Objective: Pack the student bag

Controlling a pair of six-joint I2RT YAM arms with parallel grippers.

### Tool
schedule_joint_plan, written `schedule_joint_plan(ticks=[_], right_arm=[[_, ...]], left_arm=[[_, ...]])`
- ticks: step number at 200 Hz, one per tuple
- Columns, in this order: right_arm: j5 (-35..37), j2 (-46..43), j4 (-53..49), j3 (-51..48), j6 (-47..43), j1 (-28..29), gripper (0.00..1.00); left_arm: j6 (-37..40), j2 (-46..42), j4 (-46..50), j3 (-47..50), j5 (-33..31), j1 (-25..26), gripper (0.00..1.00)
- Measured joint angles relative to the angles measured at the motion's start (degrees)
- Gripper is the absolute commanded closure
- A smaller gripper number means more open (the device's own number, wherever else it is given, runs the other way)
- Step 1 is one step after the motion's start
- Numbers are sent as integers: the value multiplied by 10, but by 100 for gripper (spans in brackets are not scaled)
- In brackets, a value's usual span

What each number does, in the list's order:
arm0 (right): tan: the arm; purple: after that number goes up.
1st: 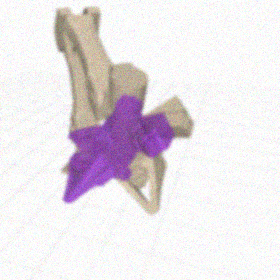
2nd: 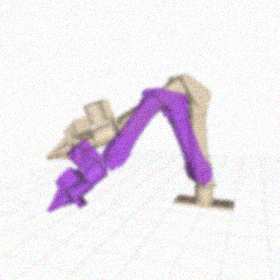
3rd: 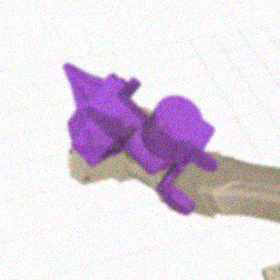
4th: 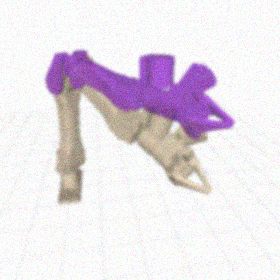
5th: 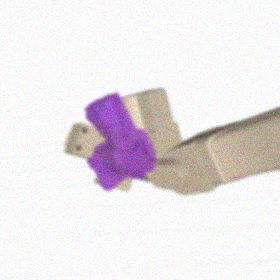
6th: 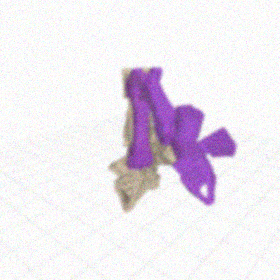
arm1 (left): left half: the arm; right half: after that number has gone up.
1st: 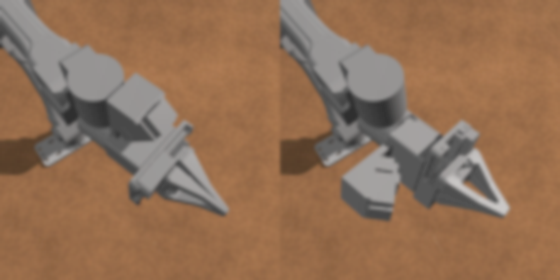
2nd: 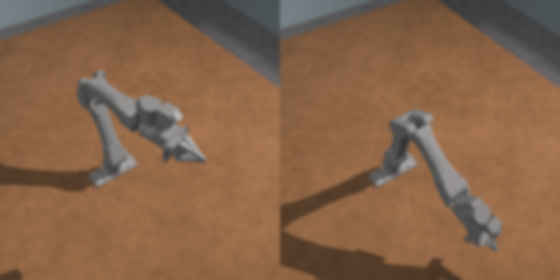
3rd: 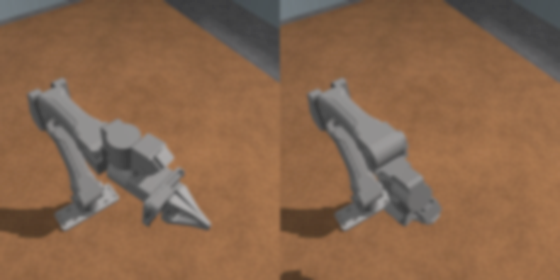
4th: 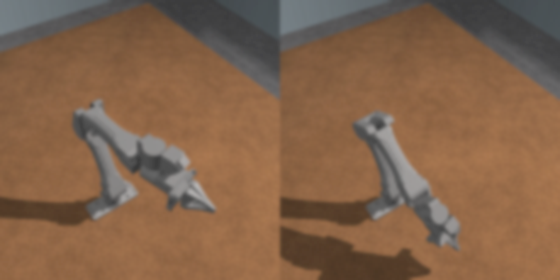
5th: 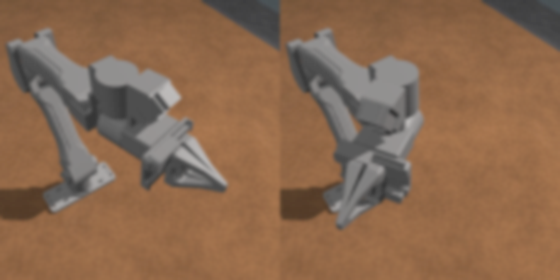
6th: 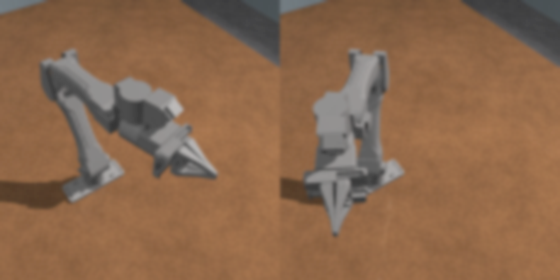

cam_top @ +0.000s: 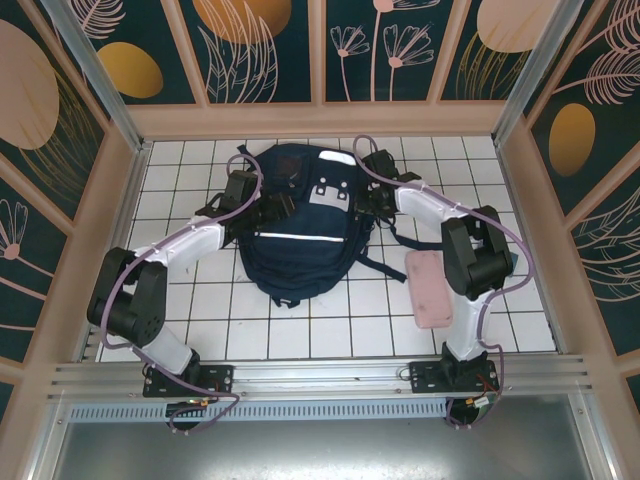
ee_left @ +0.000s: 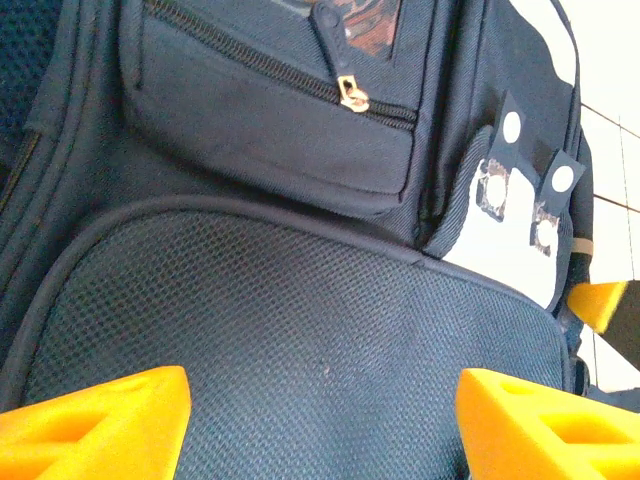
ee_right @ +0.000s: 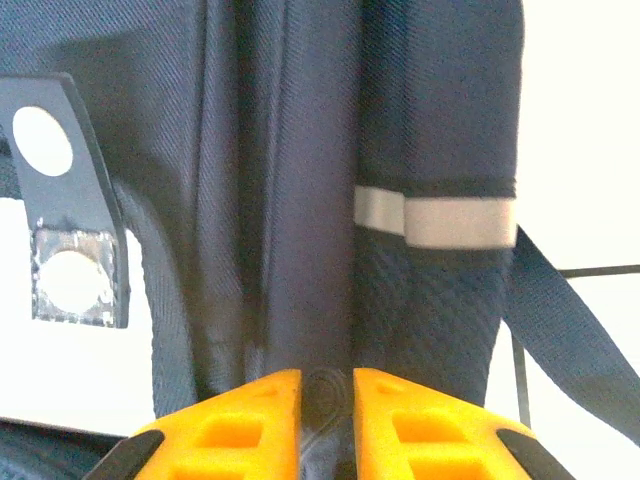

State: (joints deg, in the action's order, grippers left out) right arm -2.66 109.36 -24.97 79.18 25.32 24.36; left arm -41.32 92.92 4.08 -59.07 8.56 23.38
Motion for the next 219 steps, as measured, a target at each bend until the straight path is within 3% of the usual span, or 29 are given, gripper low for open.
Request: schedule_joint_plan(ticks=[62, 114, 163, 219], right_arm=[[-65, -25, -5, -18, -25, -8, 57], [-45, -16, -2, -9, -60, -12, 30], [-108, -12, 23, -8, -139, -25, 36], [-155, 15, 12, -7, -269, -25, 42]], left_arm=[[13, 5, 0, -6, 1, 0, 29], [28, 19, -1, -27, 26, 5, 32], [30, 76, -13, -73, 30, 11, 41], [23, 162, 42, -144, -40, 14, 44]])
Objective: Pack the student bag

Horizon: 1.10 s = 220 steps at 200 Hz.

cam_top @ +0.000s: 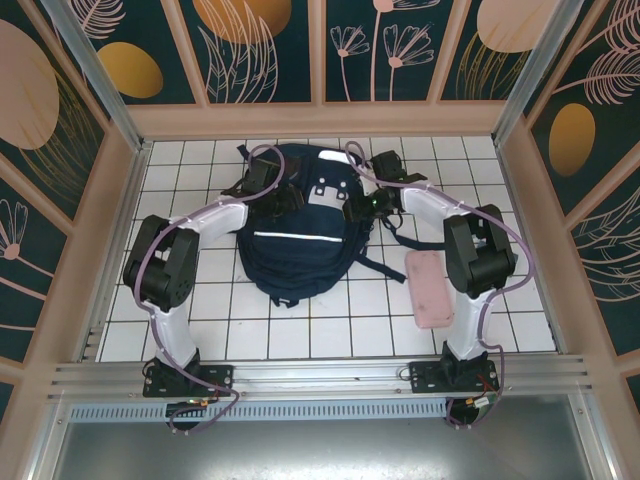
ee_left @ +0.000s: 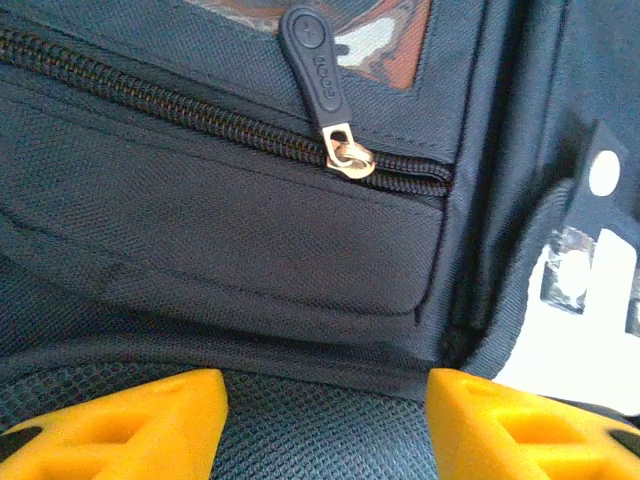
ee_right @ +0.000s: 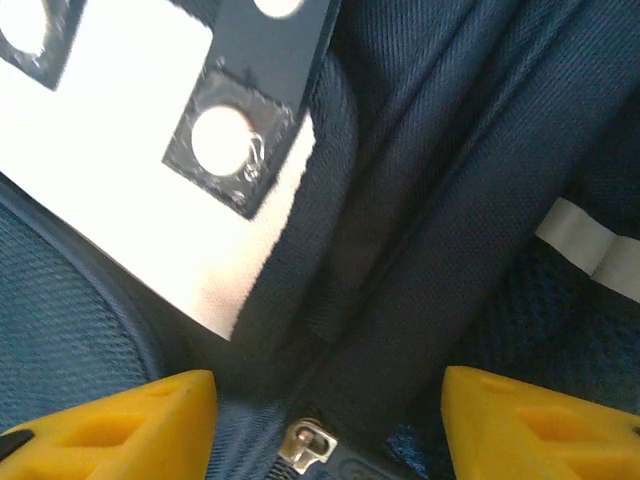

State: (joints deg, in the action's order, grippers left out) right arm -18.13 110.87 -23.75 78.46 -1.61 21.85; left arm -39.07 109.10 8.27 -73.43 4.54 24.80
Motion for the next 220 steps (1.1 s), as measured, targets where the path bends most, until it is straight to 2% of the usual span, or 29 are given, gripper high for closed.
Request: schedule_joint_plan(ticks=[24, 50, 88, 122, 170, 220], right_arm=[[-8, 3, -20, 0, -40, 0, 45], [-21, -2, -22, -7, -73, 3, 63], [-16, -17, -22, -12, -91, 7, 77], [-13, -18, -24, -12, -98, 9, 95], [14, -42, -18, -37, -90, 27, 99], [67, -130, -16, -117, -48, 106, 94]], left_arm=[[0, 10, 14, -18, -25, 1, 45], [1, 16, 23, -28, -42, 1, 46], [1, 16, 29, -31, -47, 1, 46], [1, 16, 29, -31, -47, 1, 46], [-14, 21, 31, -31, -53, 1, 52], [-49, 28, 24, -31, -66, 1, 54]])
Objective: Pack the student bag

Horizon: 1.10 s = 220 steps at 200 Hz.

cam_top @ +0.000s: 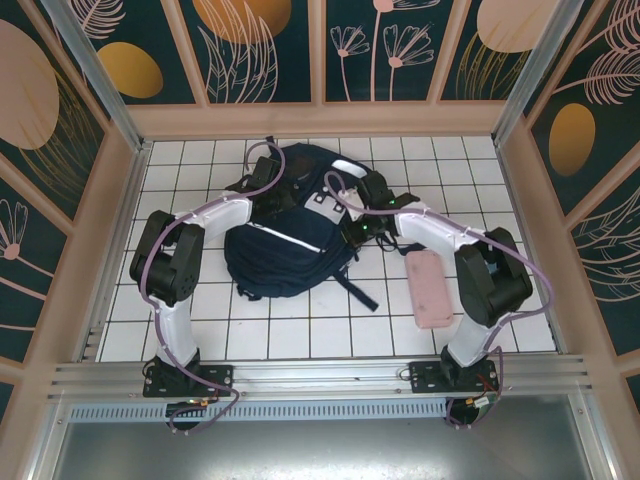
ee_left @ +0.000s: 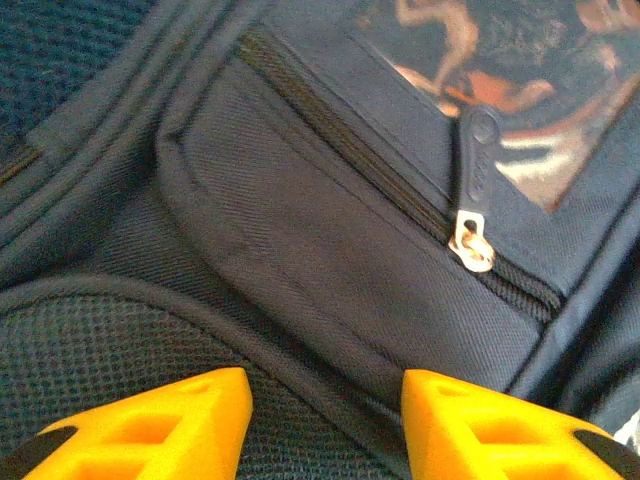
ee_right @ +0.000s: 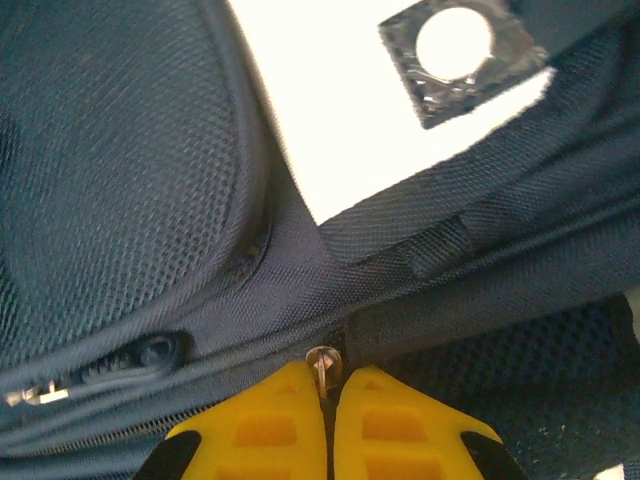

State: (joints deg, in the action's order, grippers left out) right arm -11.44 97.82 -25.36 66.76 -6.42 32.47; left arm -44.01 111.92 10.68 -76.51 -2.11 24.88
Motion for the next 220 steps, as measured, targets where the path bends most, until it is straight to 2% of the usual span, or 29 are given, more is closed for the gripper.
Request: schedule_joint_plan(ticks=[25, 55, 76, 93, 117, 134, 166, 188, 220], right_arm=[[10, -19, 0, -21, 19, 24, 93], [16, -20, -1, -21, 37, 25, 85], [20, -20, -21, -21, 40, 25, 84], [21, -20, -31, -22, 42, 25, 86], [20, -20, -36, -22, 46, 25, 96], [20, -20, -36, -22, 49, 25, 100], [20, -22, -36, -22, 49, 42, 100], [16, -27, -36, -23, 49, 76, 100], [9, -29, -32, -31, 49, 122, 100]], left_arm=[[-7, 3, -5, 0, -1, 0, 54], [-10, 9, -6, -5, -1, 0, 53], [-12, 10, -9, -6, -2, 0, 53], [-13, 10, -10, -6, -2, 0, 53], [-13, 11, -10, -6, -2, 0, 53], [-13, 13, -10, -8, -2, 0, 54], [-18, 15, -11, -10, -2, 0, 57], [-35, 15, -29, 0, -6, -1, 65], [-55, 14, -65, 21, -6, -3, 68]])
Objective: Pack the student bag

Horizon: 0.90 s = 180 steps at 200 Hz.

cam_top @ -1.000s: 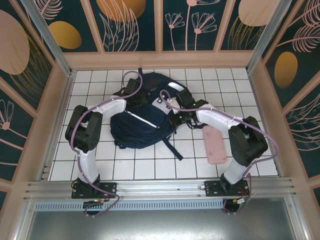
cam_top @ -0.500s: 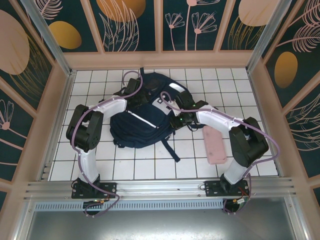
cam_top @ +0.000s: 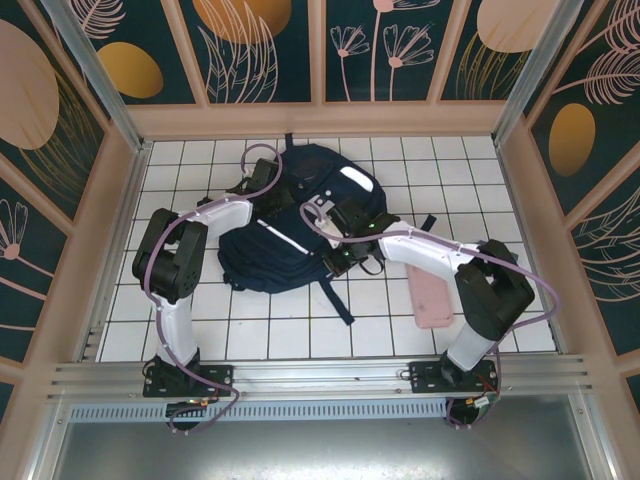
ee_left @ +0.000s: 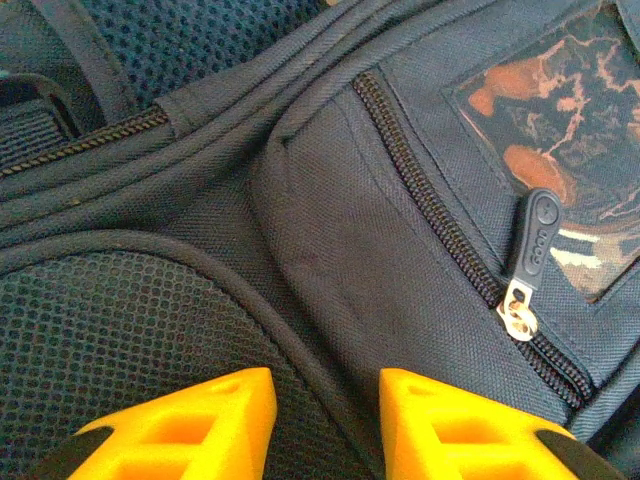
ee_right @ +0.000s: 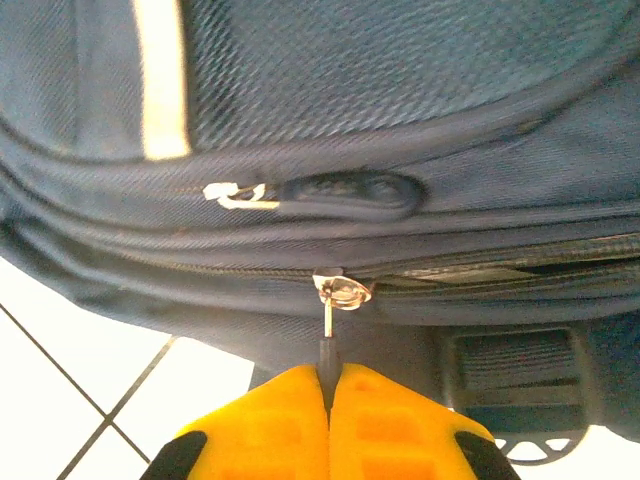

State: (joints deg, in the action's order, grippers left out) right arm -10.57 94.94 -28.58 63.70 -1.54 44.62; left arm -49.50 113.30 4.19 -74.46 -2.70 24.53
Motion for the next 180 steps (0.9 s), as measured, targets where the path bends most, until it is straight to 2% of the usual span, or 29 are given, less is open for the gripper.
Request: schedule_joint_plan(ticks=[45, 94, 125, 150, 180], right_arm=[[-44, 0, 36, -11, 0, 30, 100], [-65, -13, 88, -50, 7, 35, 100], [-71, -64, 105, -92, 37, -26, 100], [-64, -106, 113, -106, 68, -85, 100], [-47, -116, 121, -106, 96, -126, 100]], left_arm=[[-18, -2, -28, 12, 7, -2, 68], [-1, -19, -21, 12, 42, -4, 50], [37, -61, 31, 16, 50, -4, 39], [97, -106, 55, 28, 62, -4, 36], [187, -158, 73, 47, 86, 1, 31]])
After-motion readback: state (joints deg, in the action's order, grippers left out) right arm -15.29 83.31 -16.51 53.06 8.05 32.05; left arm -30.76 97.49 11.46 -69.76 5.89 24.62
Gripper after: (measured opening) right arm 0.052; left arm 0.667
